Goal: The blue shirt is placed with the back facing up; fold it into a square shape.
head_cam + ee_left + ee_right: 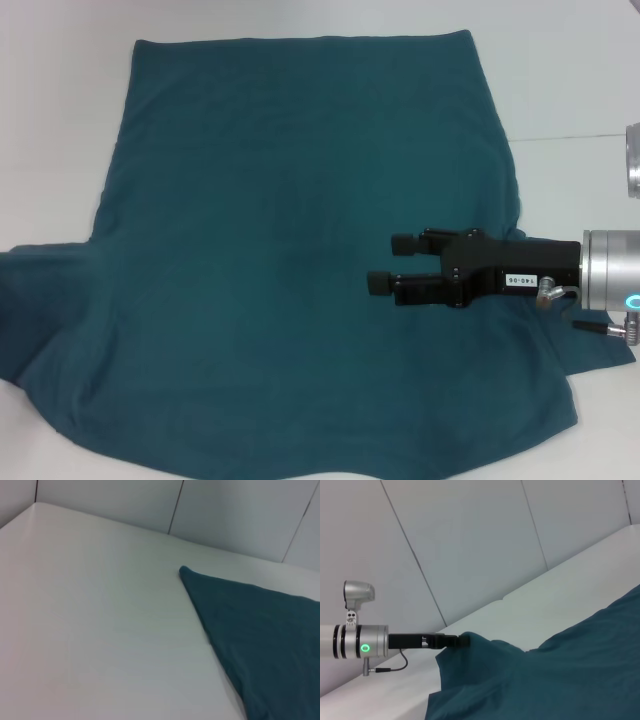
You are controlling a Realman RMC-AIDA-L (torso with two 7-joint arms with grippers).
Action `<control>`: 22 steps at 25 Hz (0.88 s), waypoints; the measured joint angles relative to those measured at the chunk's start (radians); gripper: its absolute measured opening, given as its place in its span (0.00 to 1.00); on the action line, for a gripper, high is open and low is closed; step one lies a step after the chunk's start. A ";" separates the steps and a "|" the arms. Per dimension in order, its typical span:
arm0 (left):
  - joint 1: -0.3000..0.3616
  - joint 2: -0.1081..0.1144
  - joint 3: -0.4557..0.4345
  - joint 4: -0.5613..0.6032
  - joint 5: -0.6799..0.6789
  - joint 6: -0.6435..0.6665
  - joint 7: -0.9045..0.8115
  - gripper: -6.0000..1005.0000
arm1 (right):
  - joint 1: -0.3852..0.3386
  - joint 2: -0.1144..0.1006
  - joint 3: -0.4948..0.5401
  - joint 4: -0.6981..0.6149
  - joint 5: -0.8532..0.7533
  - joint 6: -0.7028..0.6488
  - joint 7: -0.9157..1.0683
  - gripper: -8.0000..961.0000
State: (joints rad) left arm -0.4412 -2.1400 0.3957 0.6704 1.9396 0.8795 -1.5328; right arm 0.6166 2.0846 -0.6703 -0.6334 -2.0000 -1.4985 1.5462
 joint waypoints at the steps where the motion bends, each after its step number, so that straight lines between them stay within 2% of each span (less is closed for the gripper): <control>1: 0.002 -0.002 0.000 0.009 0.000 0.008 -0.004 0.01 | 0.000 0.000 0.000 0.000 0.000 0.000 0.000 0.94; 8: 0.006 -0.008 -0.001 0.048 -0.009 0.144 -0.045 0.01 | 0.000 0.000 0.000 0.005 0.000 0.000 -0.002 0.94; 22: -0.021 -0.021 0.002 0.012 -0.011 0.326 -0.084 0.01 | -0.006 0.000 0.000 0.011 0.000 0.000 -0.012 0.93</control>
State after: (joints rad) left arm -0.4618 -2.1611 0.3981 0.6823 1.9283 1.2057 -1.6167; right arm 0.6103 2.0846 -0.6703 -0.6227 -2.0003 -1.4987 1.5347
